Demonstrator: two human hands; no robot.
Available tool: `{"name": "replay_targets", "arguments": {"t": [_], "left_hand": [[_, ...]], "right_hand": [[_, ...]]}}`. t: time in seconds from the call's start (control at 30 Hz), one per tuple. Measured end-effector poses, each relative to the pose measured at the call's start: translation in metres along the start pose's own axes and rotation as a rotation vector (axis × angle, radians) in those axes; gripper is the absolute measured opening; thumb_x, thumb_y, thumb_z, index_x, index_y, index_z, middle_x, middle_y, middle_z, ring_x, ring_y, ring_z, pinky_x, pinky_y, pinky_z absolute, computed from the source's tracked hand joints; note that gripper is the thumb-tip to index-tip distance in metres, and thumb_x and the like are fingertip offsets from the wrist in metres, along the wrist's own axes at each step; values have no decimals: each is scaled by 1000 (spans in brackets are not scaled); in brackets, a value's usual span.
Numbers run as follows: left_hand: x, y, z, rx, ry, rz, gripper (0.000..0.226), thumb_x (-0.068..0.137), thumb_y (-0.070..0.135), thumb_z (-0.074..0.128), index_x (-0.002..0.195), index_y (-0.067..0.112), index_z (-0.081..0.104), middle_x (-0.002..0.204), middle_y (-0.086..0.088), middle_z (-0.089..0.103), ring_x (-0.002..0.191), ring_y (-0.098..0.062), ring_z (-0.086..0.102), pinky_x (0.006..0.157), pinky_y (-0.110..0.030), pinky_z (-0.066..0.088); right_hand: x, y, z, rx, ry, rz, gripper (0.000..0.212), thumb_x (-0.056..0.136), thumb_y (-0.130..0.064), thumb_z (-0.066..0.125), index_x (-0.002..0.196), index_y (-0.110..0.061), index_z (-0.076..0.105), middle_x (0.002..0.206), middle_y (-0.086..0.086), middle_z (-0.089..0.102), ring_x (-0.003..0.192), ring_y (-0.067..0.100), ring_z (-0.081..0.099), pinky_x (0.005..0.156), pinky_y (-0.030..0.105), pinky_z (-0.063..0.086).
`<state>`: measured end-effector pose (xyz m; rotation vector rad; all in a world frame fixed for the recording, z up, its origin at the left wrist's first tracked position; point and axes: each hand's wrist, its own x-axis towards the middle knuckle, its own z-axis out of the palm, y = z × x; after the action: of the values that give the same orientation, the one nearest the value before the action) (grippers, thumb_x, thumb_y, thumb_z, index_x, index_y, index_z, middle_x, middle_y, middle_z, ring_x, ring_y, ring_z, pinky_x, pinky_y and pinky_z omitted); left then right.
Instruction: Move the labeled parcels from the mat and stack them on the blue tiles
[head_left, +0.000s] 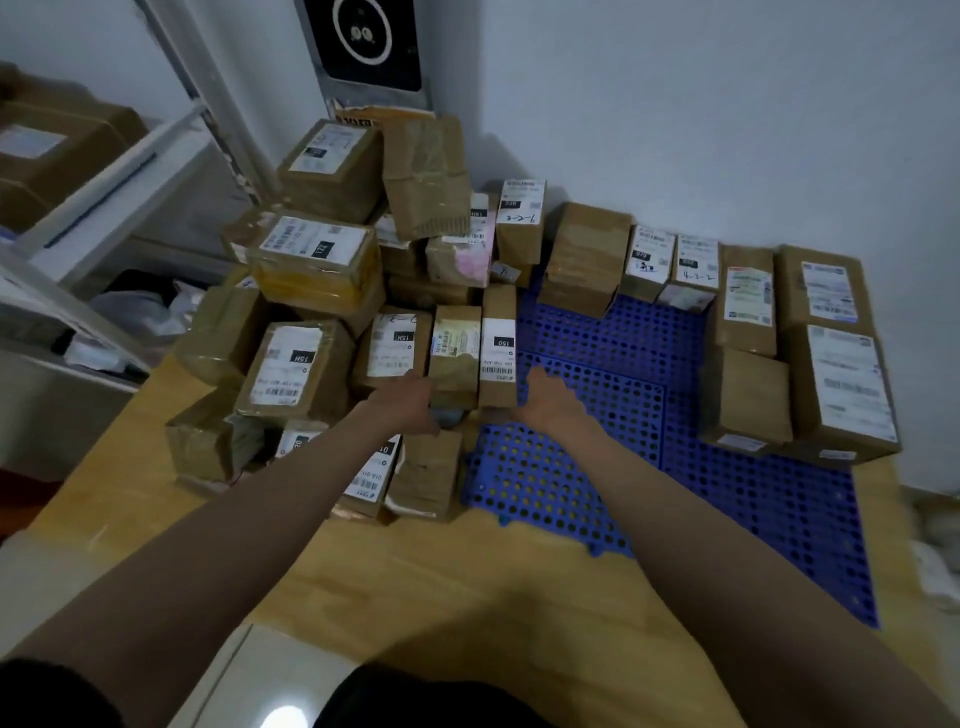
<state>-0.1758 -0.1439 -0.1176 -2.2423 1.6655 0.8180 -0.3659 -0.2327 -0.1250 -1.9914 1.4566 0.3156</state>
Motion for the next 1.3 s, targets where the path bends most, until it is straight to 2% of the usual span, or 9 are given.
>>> {"name": "replay_targets", "arguments": {"t": [0.17, 0.3, 0.4, 0.63, 0.77, 1.0, 1.13, 1.3], "left_hand": [[24, -7, -2, -21, 14, 104, 70, 86, 48, 66, 142, 14, 40, 140, -8, 40, 117, -27, 51, 82, -35, 47], [37, -8, -1, -35, -19, 169, 66, 83, 43, 68, 138, 13, 45, 138, -7, 43, 117, -25, 50, 91, -42, 50], [43, -7, -1, -20, -41, 184, 62, 85, 43, 66, 135, 13, 47, 136, -7, 43, 113, -26, 52, 89, -42, 50], [45, -6, -6, -53, -31, 212, 64, 87, 45, 63, 139, 12, 46, 144, -6, 38, 122, -26, 49, 96, -43, 47], [43, -1, -7, -22, -25, 206, 61, 87, 42, 64, 138, 12, 47, 142, -7, 40, 122, -26, 49, 95, -43, 47], [40, 28, -1, 19, 5, 208, 50, 87, 37, 63, 130, 12, 55, 133, -9, 46, 116, -27, 50, 90, -44, 50], [44, 67, 9, 61, -61, 276, 42, 87, 42, 65, 121, 18, 56, 124, -7, 49, 112, -25, 50, 91, -44, 50], [45, 130, 29, 118, -54, 330, 55, 88, 46, 63, 131, 14, 50, 129, -6, 47, 115, -24, 51, 92, -42, 50]], "right_hand": [[23, -14, 25, 95, 34, 147, 85, 86, -39, 73, 145, -7, 22, 147, 18, 30, 128, 38, 44, 99, 47, 46], [41, -24, 42, 112, 40, 225, 99, 84, -45, 72, 151, -6, 10, 154, 18, 21, 137, 39, 36, 102, 47, 41], [53, -28, 51, 146, 19, 250, 95, 86, -43, 70, 150, -3, 12, 153, 18, 23, 135, 39, 38, 101, 48, 43], [66, -34, 63, 221, 30, 312, 85, 86, -29, 67, 147, -1, 15, 149, 18, 27, 133, 36, 39, 99, 42, 41], [65, -30, 60, 226, 60, 325, 90, 80, -35, 73, 144, -1, 20, 146, 17, 30, 130, 35, 42, 97, 43, 45], [42, 16, 43, 224, 64, 331, 97, 75, -46, 78, 143, -4, 23, 143, 17, 31, 129, 37, 42, 95, 48, 45], [20, 62, 32, 201, 91, 355, 97, 73, -51, 79, 141, -6, 27, 140, 16, 34, 125, 36, 45, 92, 47, 47], [-7, 122, 15, 233, 72, 458, 98, 76, -48, 78, 146, -7, 23, 147, 16, 29, 129, 36, 42, 96, 47, 45]]}}
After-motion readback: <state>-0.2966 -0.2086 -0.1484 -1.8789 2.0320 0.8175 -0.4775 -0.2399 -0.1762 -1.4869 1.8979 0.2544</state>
